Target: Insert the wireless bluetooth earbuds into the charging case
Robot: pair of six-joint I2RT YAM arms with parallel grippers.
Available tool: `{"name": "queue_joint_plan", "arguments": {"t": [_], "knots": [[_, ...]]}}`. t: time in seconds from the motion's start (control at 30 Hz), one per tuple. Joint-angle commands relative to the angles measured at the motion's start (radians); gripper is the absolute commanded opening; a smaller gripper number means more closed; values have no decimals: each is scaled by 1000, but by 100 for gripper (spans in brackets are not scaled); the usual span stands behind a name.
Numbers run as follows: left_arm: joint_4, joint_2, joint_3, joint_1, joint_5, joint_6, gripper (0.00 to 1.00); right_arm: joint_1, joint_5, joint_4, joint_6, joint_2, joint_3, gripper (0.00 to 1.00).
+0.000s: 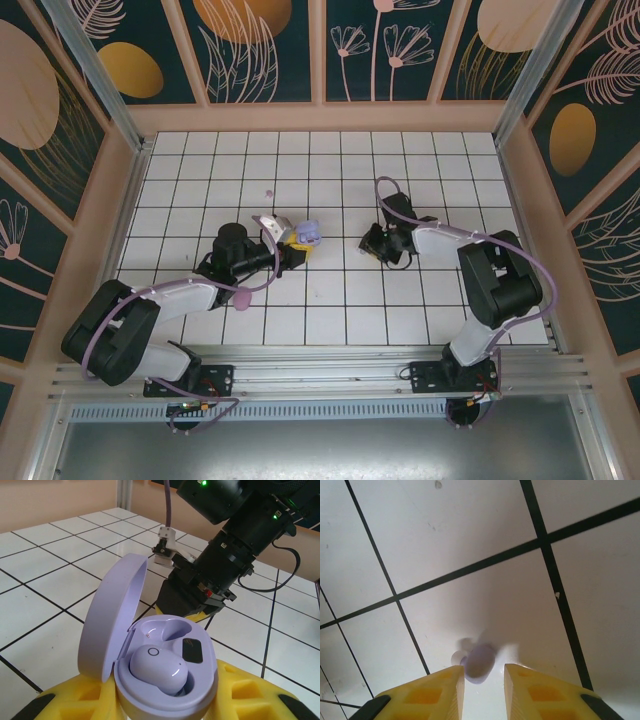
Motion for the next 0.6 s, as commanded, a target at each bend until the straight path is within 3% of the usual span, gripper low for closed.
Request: {"name": "queue_joint_plan", "arguments": {"t": [0.0, 0.47, 0.57], "knots": [[18, 4, 0, -2, 2, 21, 0, 7, 30, -25, -29, 37, 41, 27], [13, 12, 2, -3, 0, 33, 0, 37, 32, -73, -56, 129, 103, 27], [8, 10, 0, -3, 0, 35, 0, 46, 46, -91, -74, 141, 120, 23]]}}
